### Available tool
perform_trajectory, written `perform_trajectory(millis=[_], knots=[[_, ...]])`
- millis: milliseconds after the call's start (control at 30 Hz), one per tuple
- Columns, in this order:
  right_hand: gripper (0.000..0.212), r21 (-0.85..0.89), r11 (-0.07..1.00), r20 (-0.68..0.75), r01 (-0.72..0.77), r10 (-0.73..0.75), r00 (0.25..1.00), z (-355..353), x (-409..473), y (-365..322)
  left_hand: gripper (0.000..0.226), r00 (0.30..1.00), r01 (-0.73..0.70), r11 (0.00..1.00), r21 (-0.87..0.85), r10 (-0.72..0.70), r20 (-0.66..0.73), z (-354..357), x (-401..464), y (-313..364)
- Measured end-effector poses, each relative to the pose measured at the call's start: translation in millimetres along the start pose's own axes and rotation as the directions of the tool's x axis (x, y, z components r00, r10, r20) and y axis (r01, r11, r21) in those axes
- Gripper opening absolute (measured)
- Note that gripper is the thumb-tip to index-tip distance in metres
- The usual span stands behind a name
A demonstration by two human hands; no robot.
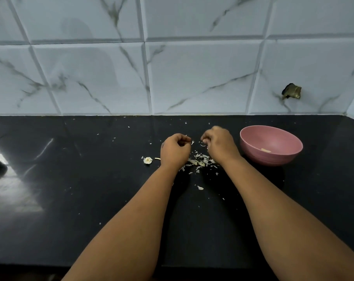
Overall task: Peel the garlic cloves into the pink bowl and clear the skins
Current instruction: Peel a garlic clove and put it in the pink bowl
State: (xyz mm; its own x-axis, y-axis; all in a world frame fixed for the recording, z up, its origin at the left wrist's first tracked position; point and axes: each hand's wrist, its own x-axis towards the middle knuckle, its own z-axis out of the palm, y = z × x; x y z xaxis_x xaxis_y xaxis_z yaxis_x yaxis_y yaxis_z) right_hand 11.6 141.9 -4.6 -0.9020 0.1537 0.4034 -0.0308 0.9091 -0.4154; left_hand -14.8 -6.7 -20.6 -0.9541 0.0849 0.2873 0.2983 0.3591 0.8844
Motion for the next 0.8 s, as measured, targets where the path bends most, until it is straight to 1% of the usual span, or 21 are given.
perform_trajectory(millis=[67,133,167,267,300,333,367,400,433,467,500,533,567,600,633,667,733,800], knots=[[0.018,-0.018,0.999,0.053,-0.034,0.035,0.998,-2.3,0.6,-1.0,0.025,1.000,0.000,1.000,-0.007,0.000,-0.009,-1.1,0.7,-0.4],[0.018,0.012,1.000,-0.045,-0.018,0.018,0.999,-3.7,3.3,2.3,0.025,1.000,-0.001,1.000,-0.010,0.001,-0.005,-0.4,1.1,-0.4],[0.018,0.018,1.000,-0.067,-0.023,0.024,0.997,-3.1,3.6,5.0,0.025,1.000,0.000,1.000,-0.012,0.000,0.001,-0.1,0.8,-0.3],[0.019,-0.014,0.996,0.074,-0.088,0.088,0.993,0.4,2.5,8.3,0.022,1.000,0.008,1.000,-0.019,-0.007,0.007,-0.8,0.4,-0.7],[0.018,-0.008,0.997,0.051,-0.075,0.075,0.996,0.4,3.2,8.5,0.021,1.000,0.010,1.000,-0.020,-0.010,0.014,-0.3,0.7,-0.7],[0.018,0.022,0.999,-0.020,-0.047,0.047,0.999,-0.2,3.6,8.6,0.020,1.000,0.010,1.000,-0.022,-0.010,0.021,0.2,0.3,-1.2],[0.016,0.078,0.997,-0.108,-0.027,0.035,0.994,-2.1,2.8,6.3,0.019,1.000,0.008,1.000,-0.025,-0.007,0.027,0.1,-0.1,-1.2],[0.015,0.149,0.989,-0.164,-0.018,0.043,0.986,-3.2,1.9,4.4,0.018,1.000,0.003,0.999,-0.040,-0.002,0.030,0.1,-0.2,-1.4],[0.013,0.237,0.971,-0.159,-0.028,0.067,0.985,-2.6,0.4,2.6,0.017,1.000,-0.003,0.997,-0.075,0.005,0.031,0.0,0.0,-1.8],[0.011,0.358,0.932,-0.111,-0.066,0.113,0.987,-1.1,-1.8,1.2,0.016,0.999,-0.010,0.992,-0.122,0.014,0.034,0.4,0.1,-1.6],[0.010,0.514,0.847,-0.038,-0.131,0.175,0.984,1.3,-5.2,-1.6,0.017,0.999,-0.015,0.985,-0.171,0.023,0.043,0.5,0.4,-0.2],[0.011,0.680,0.707,0.034,-0.194,0.233,0.972,3.3,-8.3,-5.5,0.016,0.998,-0.010,0.975,-0.220,0.024,0.063,0.8,0.2,1.6],[0.012,0.812,0.538,0.084,-0.228,0.278,0.957,4.0,-10.1,-9.6,0.013,0.995,0.003,0.962,-0.274,0.023,0.093,1.4,-0.2,3.2],[0.013,0.896,0.378,0.115,-0.233,0.308,0.944,3.6,-10.8,-13.7,0.008,0.992,0.014,0.945,-0.326,0.028,0.123,2.2,-1.2,4.5],[0.013,0.941,0.252,0.140,-0.227,0.321,0.937,2.4,-10.4,-17.3,0.006,0.989,0.020,0.928,-0.371,0.035,0.142,2.7,-2.4,5.6],[0.014,0.963,0.154,0.164,-0.222,0.317,0.934,0.5,-9.0,-20.5,0.006,0.989,0.028,0.911,-0.411,0.035,0.145,3.0,-2.8,6.8],[0.013,0.977,0.015,0.198,-0.211,0.286,0.938,-3.1,-7.3,-25.0,0.010,0.991,0.058,0.868,-0.493,0.011,0.136,3.4,-3.1,9.8],[0.013,0.979,-0.040,0.205,-0.201,0.272,0.940,-4.6,-7.0,-26.0,0.015,0.989,0.088,0.823,-0.561,-0.008,0.144,3.3,-3.5,12.3]])
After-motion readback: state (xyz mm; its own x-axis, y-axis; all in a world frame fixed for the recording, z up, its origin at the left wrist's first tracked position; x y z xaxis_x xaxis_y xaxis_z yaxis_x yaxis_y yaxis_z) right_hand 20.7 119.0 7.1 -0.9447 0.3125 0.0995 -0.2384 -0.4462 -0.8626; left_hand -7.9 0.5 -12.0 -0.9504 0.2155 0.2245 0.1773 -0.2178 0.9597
